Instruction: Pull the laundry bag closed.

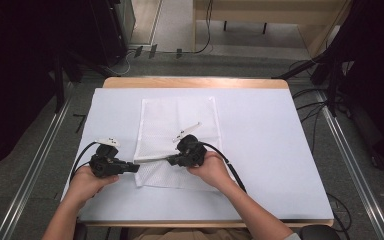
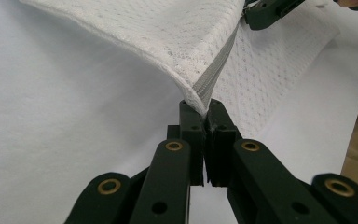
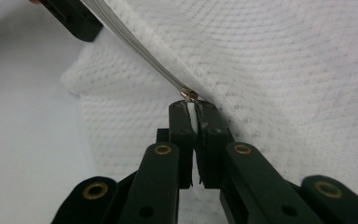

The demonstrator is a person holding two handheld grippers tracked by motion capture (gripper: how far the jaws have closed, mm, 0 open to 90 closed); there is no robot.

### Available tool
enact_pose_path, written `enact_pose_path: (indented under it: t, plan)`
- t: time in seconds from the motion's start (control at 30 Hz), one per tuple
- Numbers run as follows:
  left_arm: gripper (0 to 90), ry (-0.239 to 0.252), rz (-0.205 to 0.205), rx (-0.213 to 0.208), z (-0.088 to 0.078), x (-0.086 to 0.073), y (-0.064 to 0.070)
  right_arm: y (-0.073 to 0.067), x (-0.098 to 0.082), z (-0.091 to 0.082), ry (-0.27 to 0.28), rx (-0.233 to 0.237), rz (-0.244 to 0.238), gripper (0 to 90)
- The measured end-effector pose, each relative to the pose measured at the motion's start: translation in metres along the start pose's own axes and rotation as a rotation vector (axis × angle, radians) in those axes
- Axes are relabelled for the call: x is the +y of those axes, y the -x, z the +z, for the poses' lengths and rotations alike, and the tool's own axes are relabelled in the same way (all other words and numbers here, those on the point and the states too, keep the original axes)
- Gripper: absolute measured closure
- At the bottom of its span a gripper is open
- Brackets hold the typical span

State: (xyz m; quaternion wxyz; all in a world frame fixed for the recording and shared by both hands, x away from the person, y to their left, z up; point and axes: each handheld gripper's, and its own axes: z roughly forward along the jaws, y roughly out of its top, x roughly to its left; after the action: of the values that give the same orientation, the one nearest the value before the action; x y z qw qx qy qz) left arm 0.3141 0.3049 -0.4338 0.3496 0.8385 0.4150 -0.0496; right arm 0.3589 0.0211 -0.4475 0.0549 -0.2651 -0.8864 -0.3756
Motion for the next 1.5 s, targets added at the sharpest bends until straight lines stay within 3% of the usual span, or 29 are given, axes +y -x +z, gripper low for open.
enact_pose_path:
  t: [0.97,1.2,1.5]
  plan:
    - [88.4,-0.006,-0.004,0.0,-0.002,0.0,0.0,0.02,-0.02,-0.019,-0.027,-0.038,0.03,88.0]
    - [88.4,0.002,-0.013,0.002,-0.004,-0.002,-0.002,0.027,-0.027,-0.027,-0.027,-0.046,0.06,88.0]
    - [88.4,-0.005,-0.007,-0.007,-0.004,-0.002,-0.002,0.028,-0.031,-0.032,-0.034,-0.048,0.054,88.1]
